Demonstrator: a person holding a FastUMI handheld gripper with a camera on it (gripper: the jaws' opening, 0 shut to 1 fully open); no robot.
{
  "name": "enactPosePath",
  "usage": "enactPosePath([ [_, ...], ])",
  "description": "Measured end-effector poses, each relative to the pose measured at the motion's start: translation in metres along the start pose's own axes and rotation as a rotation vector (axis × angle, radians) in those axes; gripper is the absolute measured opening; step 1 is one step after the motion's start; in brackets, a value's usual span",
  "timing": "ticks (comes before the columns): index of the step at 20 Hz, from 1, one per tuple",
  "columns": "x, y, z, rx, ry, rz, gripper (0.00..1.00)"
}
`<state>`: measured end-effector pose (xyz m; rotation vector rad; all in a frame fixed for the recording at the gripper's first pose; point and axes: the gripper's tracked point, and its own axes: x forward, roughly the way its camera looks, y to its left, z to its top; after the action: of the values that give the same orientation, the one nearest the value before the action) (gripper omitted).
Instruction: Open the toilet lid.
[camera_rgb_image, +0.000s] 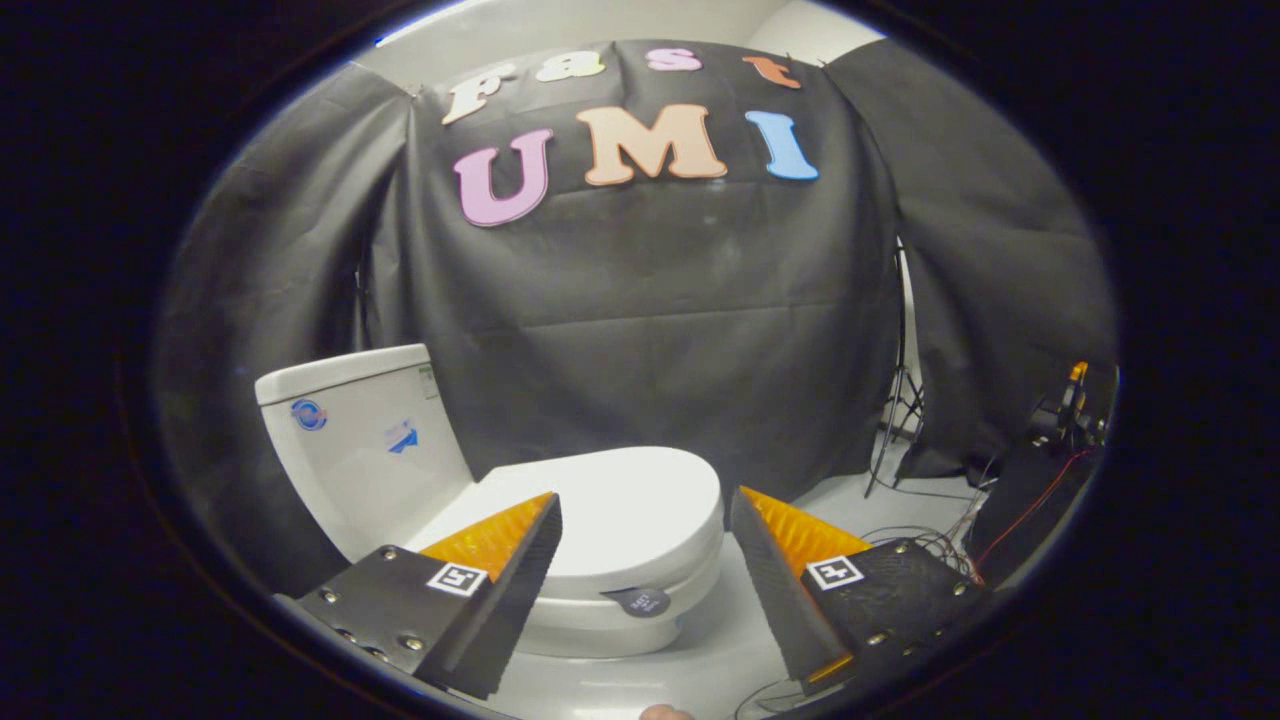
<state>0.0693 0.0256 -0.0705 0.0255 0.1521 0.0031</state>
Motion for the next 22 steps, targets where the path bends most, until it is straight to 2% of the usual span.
enactPosePath([
  [8,0.039,-0.012,-0.056,0.075,0.149,-0.037,1.00],
  [10,0.047,-0.017,-0.079,0.143,0.228,-0.052,1.00],
  [12,0.051,-0.013,-0.097,0.250,0.298,-0.047,1.00],
  [15,0.056,-0.020,-0.128,0.409,0.391,-0.083,1.00],
  [19,0.062,-0.025,-0.165,0.530,0.488,-0.127,1.00],
  [21,0.065,-0.013,-0.171,0.597,0.513,-0.101,1.00],
  [22,0.069,-0.008,-0.173,0.626,0.521,-0.089,0.88],
])
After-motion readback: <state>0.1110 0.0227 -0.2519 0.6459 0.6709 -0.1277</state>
